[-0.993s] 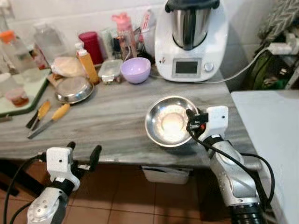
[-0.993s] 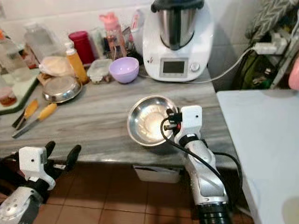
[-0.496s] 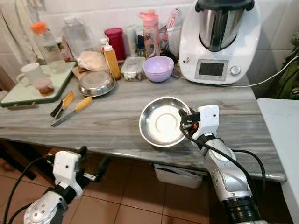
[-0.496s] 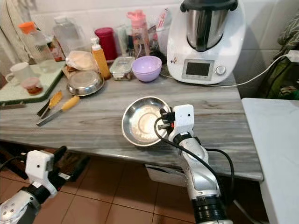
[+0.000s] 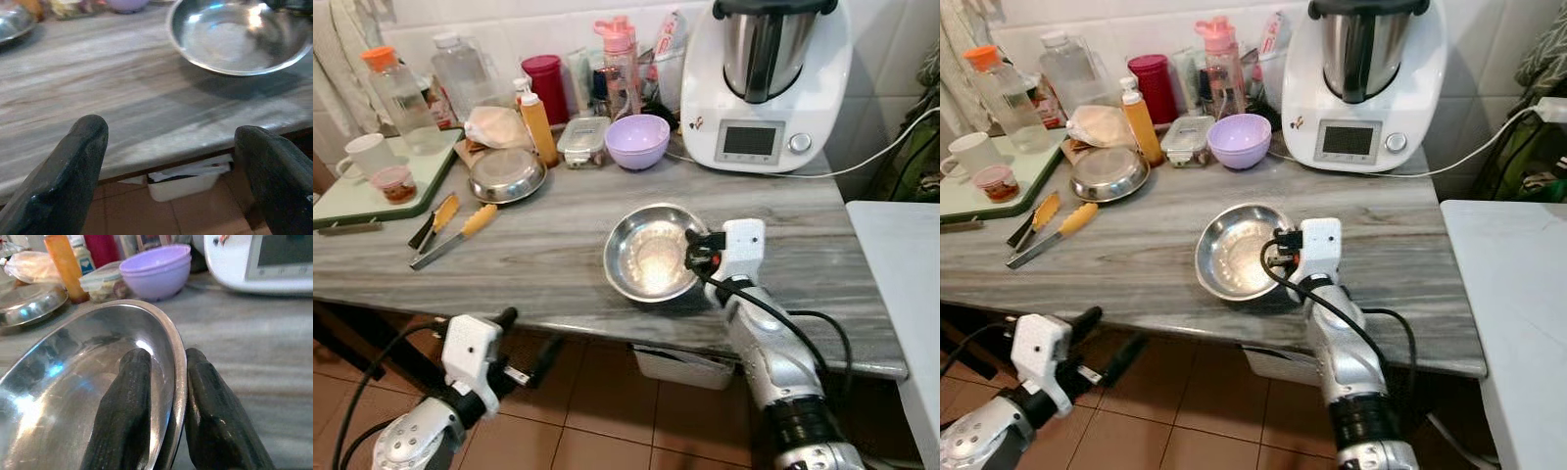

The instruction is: Setting the table

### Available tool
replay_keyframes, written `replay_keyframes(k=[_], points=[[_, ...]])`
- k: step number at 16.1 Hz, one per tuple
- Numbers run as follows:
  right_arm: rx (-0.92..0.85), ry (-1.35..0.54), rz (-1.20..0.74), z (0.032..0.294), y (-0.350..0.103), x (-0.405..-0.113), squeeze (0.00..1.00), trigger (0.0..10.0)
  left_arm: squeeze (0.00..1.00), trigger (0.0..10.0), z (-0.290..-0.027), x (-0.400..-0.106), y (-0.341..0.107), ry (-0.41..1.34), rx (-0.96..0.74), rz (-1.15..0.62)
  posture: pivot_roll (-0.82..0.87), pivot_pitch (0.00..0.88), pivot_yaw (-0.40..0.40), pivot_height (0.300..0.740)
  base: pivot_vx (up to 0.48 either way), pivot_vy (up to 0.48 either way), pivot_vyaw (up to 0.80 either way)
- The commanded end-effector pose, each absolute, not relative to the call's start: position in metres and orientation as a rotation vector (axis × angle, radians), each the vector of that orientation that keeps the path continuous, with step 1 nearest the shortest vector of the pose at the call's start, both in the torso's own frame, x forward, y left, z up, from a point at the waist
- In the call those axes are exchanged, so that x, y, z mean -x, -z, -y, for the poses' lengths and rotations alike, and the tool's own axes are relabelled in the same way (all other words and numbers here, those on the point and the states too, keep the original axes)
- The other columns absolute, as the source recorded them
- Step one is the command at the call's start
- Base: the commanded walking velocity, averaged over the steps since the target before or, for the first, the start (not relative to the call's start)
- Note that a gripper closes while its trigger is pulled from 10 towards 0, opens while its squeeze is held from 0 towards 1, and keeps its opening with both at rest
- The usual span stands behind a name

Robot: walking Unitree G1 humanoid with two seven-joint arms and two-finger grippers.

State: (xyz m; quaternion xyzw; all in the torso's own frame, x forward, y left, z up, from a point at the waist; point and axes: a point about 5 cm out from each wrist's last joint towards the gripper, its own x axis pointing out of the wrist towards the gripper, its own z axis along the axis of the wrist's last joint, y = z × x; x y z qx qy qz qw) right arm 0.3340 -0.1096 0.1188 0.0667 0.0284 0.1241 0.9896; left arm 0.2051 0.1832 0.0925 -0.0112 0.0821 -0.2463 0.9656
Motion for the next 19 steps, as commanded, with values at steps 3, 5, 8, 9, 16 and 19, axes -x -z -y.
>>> replay_keyframes(k=[3, 5, 8, 9, 16, 19], points=[[-0.200, -0.273, -0.090, 0.094, -0.118, -0.339, 0.00, 10.0, 0.00, 10.0, -0.184, -0.207, -0.100, 0.525, 0.004, -0.154, -0.16, 0.027, 0.136, 0.740, 0.000, 0.000, 0.00], [-0.233, -0.284, -0.115, 0.085, -0.113, -0.339, 0.00, 10.0, 0.00, 10.0, -0.183, -0.206, -0.100, 0.538, -0.004, -0.163, -0.16, 0.030, 0.141, 0.740, 0.000, 0.000, 0.00], [-0.260, -0.266, -0.151, 0.077, -0.107, -0.341, 0.00, 10.0, 0.00, 10.0, -0.180, -0.203, -0.098, 0.560, -0.001, -0.177, -0.15, 0.034, 0.142, 0.740, 0.000, 0.000, 0.00], [-0.266, -0.258, -0.159, 0.076, -0.106, -0.343, 0.00, 10.0, 0.00, 10.0, -0.180, -0.203, -0.097, 0.559, -0.001, -0.178, -0.15, 0.034, 0.142, 0.740, 0.000, 0.000, 0.00], [-0.270, -0.225, -0.180, 0.079, -0.106, -0.350, 1.00, 10.0, 0.00, 10.0, -0.174, -0.202, -0.100, 0.558, 0.005, -0.171, -0.14, 0.026, 0.132, 0.740, 0.000, 0.000, 0.00], [-0.281, -0.225, -0.200, 0.080, -0.101, -0.349, 1.00, 10.0, 0.00, 10.0, -0.171, -0.200, -0.103, 0.569, 0.010, -0.166, -0.15, 0.028, 0.130, 0.740, 0.000, 0.000, 0.00]])
